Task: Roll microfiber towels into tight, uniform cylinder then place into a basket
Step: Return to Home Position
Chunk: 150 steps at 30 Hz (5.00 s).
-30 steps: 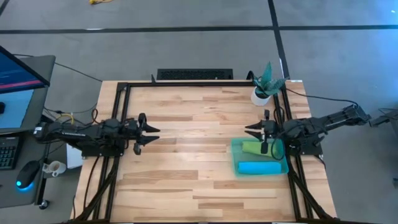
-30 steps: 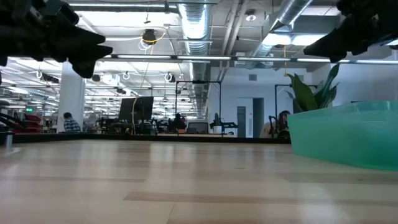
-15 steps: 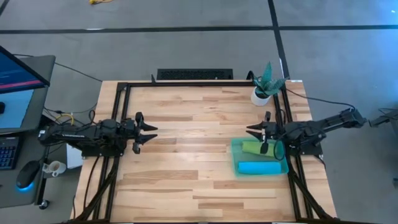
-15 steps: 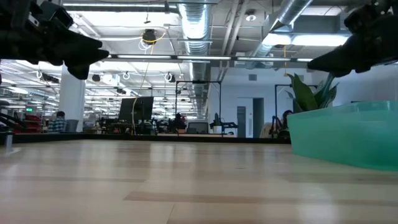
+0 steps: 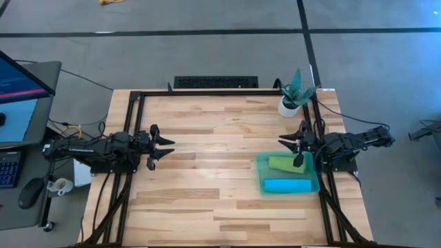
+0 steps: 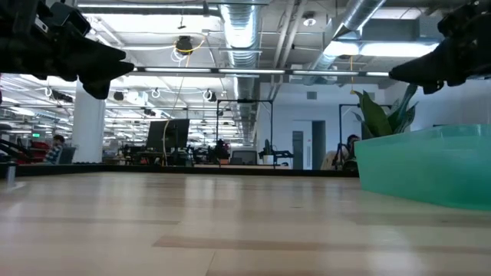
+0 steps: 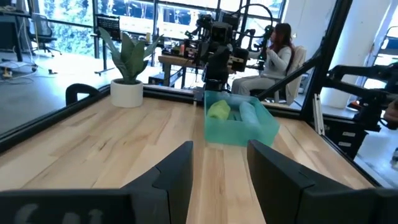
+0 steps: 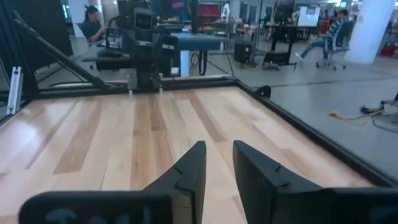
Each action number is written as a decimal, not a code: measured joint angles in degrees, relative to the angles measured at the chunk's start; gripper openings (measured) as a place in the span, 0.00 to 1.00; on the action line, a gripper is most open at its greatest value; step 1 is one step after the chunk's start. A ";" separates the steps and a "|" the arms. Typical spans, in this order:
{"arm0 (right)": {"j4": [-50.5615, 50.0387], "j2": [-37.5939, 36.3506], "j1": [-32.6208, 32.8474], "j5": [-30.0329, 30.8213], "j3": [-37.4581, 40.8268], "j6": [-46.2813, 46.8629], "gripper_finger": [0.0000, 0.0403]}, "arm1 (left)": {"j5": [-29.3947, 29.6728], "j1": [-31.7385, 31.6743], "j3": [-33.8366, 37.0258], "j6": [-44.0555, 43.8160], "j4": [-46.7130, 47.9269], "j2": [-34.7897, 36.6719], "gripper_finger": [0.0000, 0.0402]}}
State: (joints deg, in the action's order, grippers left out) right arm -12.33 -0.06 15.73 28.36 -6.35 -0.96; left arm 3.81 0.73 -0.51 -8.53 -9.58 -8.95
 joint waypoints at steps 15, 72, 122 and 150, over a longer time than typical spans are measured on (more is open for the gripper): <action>-0.14 0.44 -0.12 -2.95 1.49 3.99 0.25 | -0.25 0.00 0.09 -0.47 3.34 0.00 0.35; -0.47 0.42 -0.74 -2.82 1.44 4.02 0.25 | 14.56 -0.09 -0.46 -22.03 6.99 -0.04 0.35; -0.47 0.39 -0.74 -2.82 1.46 4.01 0.25 | -1.59 -0.11 0.04 -2.21 7.76 8.70 0.35; -0.47 0.39 -0.74 -2.82 1.46 4.01 0.25 | -1.51 -0.11 0.04 -2.11 7.76 8.69 0.35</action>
State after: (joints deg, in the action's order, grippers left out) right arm -12.80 0.34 14.98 25.54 -4.89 3.05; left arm 2.31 0.62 -0.47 -10.64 -1.83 -0.26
